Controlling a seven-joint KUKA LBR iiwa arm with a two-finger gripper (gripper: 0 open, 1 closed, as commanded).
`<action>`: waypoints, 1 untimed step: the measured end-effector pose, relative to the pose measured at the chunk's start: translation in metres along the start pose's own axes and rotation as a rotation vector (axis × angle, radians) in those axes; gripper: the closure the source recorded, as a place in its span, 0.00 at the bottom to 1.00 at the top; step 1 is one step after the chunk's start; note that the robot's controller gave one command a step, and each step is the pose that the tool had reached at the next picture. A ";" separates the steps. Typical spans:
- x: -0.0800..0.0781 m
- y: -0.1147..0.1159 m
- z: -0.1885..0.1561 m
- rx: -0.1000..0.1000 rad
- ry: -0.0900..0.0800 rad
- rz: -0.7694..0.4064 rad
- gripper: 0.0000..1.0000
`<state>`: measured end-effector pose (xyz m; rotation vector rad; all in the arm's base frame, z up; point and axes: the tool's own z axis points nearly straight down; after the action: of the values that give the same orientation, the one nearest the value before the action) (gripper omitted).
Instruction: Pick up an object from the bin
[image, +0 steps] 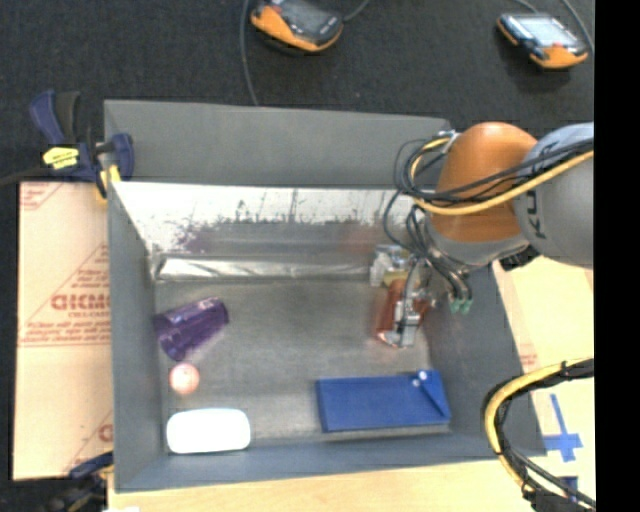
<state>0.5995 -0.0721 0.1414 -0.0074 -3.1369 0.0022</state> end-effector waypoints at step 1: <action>-0.002 0.000 -0.005 0.001 -0.008 -0.002 0.00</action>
Offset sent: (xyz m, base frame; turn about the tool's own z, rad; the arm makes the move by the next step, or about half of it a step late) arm 0.0000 0.0000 0.0000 0.0000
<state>0.6015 -0.0720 0.1461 -0.0048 -3.1452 0.0034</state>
